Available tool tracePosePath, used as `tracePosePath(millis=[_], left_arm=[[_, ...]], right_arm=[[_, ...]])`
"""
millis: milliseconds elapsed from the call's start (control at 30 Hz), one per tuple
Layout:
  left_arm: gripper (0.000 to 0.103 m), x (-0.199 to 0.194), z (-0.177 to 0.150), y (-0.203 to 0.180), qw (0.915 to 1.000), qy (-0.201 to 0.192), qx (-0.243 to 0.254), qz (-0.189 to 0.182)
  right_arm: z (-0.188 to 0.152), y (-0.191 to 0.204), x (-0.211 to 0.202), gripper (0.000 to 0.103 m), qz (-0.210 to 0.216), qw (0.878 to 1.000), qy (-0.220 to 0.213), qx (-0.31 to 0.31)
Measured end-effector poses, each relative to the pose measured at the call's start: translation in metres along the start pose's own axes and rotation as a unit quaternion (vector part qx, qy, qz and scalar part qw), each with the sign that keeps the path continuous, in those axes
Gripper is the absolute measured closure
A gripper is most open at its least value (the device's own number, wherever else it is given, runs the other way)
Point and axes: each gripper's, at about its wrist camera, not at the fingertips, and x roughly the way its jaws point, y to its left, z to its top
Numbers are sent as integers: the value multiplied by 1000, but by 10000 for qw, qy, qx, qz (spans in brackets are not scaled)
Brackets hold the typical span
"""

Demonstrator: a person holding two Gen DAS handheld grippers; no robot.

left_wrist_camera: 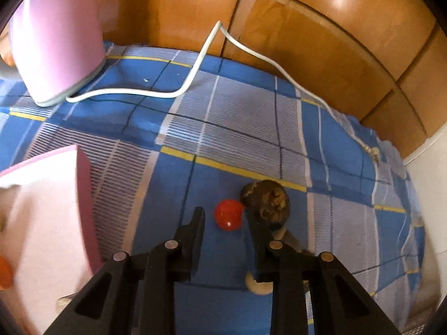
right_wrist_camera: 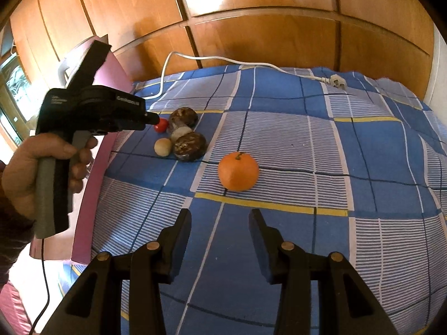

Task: Organize fruits
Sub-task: 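Grasp the red cherry tomato with the left gripper, then carry the red tomato into the tray with the left gripper while the right gripper grasps a dark round fruit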

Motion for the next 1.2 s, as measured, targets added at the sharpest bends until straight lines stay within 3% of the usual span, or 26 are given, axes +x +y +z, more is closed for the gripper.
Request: tracePosePath(millis=[67,167,233,300,533,800,1200], left_arm=[[73,5,2,-2,10000,-10,-6,-94],[60,11,1,0,9998,-50,-146,-151],[60,13,0,4,9992,-45,-261,-299],[78,13,-2,4,9987,65,-196,-470],[78,-8,-21,-4,9986,-36,-25,-520],[78,-60,-57,-11,9976,-352,384,-450],[78,-126,-116,37,9972,-712,125,-189]], right_arm=[[1,1,0,60,2,10000,-8,-25],[1,1,2,60,7,10000,3,-21],[1,0,2,60,-5,10000,4,-11],[1,-1,3,60,-21,10000,6,1],[3,-1,2,60,-38,10000,-31,42],[5,-2,-5,60,-23,9999,-92,123],[17,11,0,60,53,9999,-66,-85]])
